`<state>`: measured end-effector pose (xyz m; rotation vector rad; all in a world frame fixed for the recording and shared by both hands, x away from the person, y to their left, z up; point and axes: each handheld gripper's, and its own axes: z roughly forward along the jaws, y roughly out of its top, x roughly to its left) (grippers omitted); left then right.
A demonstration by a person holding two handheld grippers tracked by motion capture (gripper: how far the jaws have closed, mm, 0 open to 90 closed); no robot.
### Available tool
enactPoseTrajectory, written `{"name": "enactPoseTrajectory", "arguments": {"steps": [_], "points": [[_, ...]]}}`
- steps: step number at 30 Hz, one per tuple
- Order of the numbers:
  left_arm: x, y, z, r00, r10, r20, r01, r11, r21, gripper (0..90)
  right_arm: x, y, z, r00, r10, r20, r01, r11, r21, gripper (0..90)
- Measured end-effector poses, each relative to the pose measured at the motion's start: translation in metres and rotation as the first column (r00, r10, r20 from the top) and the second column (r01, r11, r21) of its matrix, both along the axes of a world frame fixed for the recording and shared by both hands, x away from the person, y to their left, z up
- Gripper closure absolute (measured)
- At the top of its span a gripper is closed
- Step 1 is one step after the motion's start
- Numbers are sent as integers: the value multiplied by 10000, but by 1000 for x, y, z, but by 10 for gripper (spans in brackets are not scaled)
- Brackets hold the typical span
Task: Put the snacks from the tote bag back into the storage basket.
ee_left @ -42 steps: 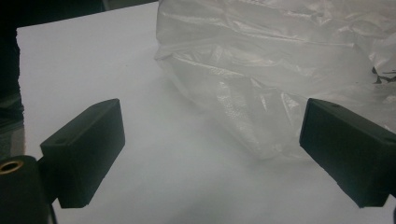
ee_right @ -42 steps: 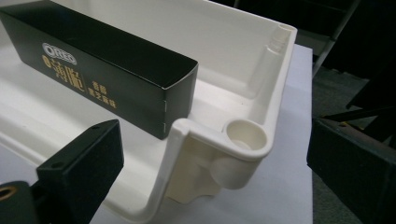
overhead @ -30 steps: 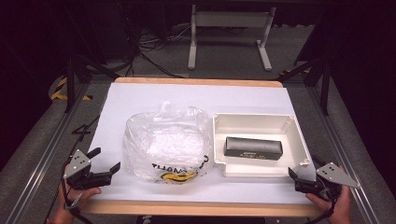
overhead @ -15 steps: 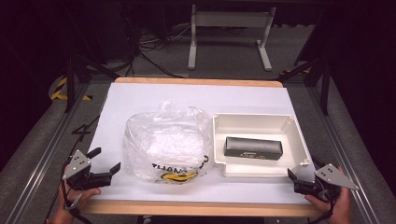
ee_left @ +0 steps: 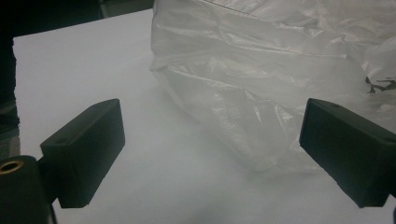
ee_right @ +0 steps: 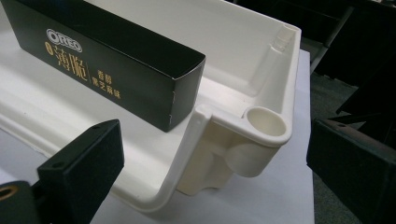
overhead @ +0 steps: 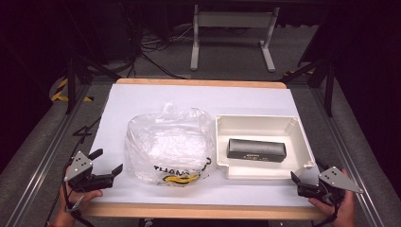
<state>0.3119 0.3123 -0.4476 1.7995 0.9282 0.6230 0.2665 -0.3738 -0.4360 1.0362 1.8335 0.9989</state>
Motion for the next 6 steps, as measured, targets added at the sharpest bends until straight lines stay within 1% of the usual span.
{"name": "enactPoseTrajectory", "arguments": {"steps": [2,5,6], "points": [[1,0,0,10000,4,-44,-4,10000,54,77,0,0,0,10000,-40,-17,39,10000,-27,47],[0,1,0,10000,35,-19,-35,10000,0,77,0,-1,0,10000,-70,-27,70,10000,-1,47],[0,2,0,10000,46,14,-46,10000,-20,77,1,0,-1,9999,-17,-109,19,9999,101,47]]}}
